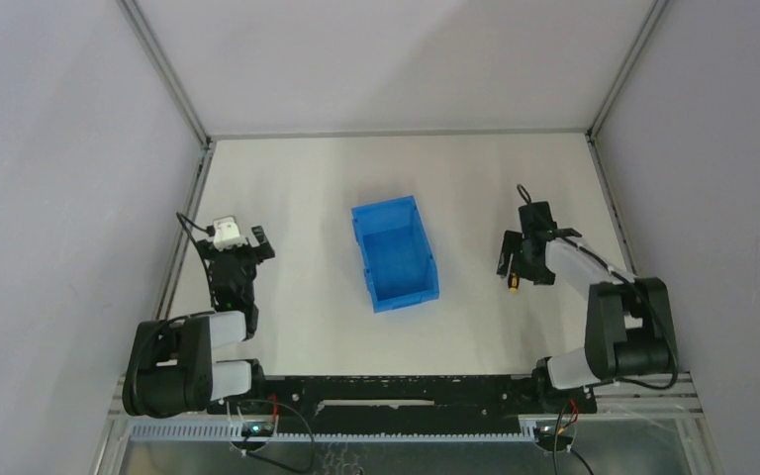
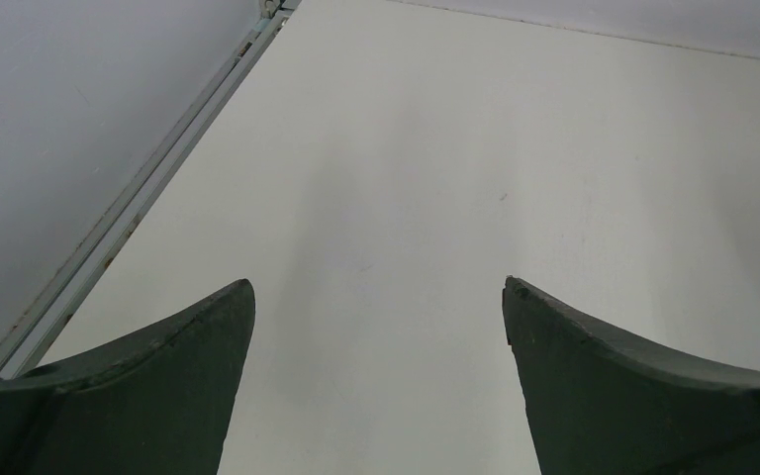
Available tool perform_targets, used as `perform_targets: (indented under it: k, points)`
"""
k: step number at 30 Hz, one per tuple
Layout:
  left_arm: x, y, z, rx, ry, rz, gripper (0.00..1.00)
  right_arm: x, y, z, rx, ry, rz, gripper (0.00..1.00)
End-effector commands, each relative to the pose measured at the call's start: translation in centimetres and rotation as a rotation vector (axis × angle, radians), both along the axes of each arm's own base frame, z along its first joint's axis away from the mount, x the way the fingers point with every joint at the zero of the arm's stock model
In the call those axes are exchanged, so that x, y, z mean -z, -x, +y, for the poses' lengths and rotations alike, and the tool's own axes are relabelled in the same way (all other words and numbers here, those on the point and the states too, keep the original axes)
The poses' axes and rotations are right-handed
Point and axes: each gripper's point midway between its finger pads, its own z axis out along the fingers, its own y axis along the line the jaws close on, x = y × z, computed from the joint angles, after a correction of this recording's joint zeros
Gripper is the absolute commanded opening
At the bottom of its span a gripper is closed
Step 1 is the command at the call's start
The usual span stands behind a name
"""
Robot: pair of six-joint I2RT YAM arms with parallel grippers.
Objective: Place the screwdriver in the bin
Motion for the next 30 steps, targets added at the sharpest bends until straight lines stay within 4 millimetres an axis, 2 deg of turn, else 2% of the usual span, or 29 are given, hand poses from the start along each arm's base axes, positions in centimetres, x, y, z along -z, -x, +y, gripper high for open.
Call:
perform_targets:
  k: [1, 4, 8, 10, 13, 15, 19, 23, 25, 27, 30]
  points:
    - [-2.0, -0.8, 0.0, 0.003, -0.023, -0.058, 1.00, 1.0, -0.9, 0.4, 0.008, -0.022, 0.061, 0.79]
    - [-2.1, -0.8, 0.1, 0.001, -0.023, -0.059, 1.00, 1.4, -0.9, 0.3, 0.015, -0.017, 0.087, 0.64]
    - [-2.1, -0.8, 0.0, 0.003, -0.023, -0.058, 1.00, 1.4, -0.6, 0.3, 0.019, -0.022, 0.089, 0.28]
    - [-2.0, -0.8, 0.0, 0.002, -0.023, -0.057, 1.00, 1.0, -0.9, 0.2, 0.022, -0.020, 0.069, 0.17]
    - [-2.1, -0.8, 0.0, 0.003, -0.023, -0.058, 1.00, -0.8, -1.5, 0.3, 0.023, -0.025, 0.025, 0.12]
    - [-2.0, -0.8, 0.0, 0.001, -0.023, -0.058, 1.00, -3.0, -1.9, 0.3, 0.016, -0.024, -0.011, 0.12]
    - [-2.1, -0.8, 0.0, 0.001, -0.023, -0.058, 1.00, -7.6, -1.6, 1.5, -0.019, -0.021, -0.063, 0.13]
    - [-2.1, -0.8, 0.0, 0.002, -0.023, -0.058, 1.00, -11.7, -1.2, 5.5, -0.111, -0.103, -0.146, 0.13]
    - [-2.1, -0.8, 0.0, 0.002, -0.023, -0.058, 1.00, -13.8, -1.0, 8.5, -0.174, -0.180, -0.192, 0.13]
    - [-2.0, -0.8, 0.0, 0.002, -0.023, -0.058, 1.00, -16.3, -0.6, 12.3, -0.277, -0.269, -0.244, 0.13]
    - [-2.1, -0.8, 0.0, 0.002, -0.023, -0.058, 1.00, -18.9, 0.3, 16.8, -0.412, -0.311, -0.296, 0.14]
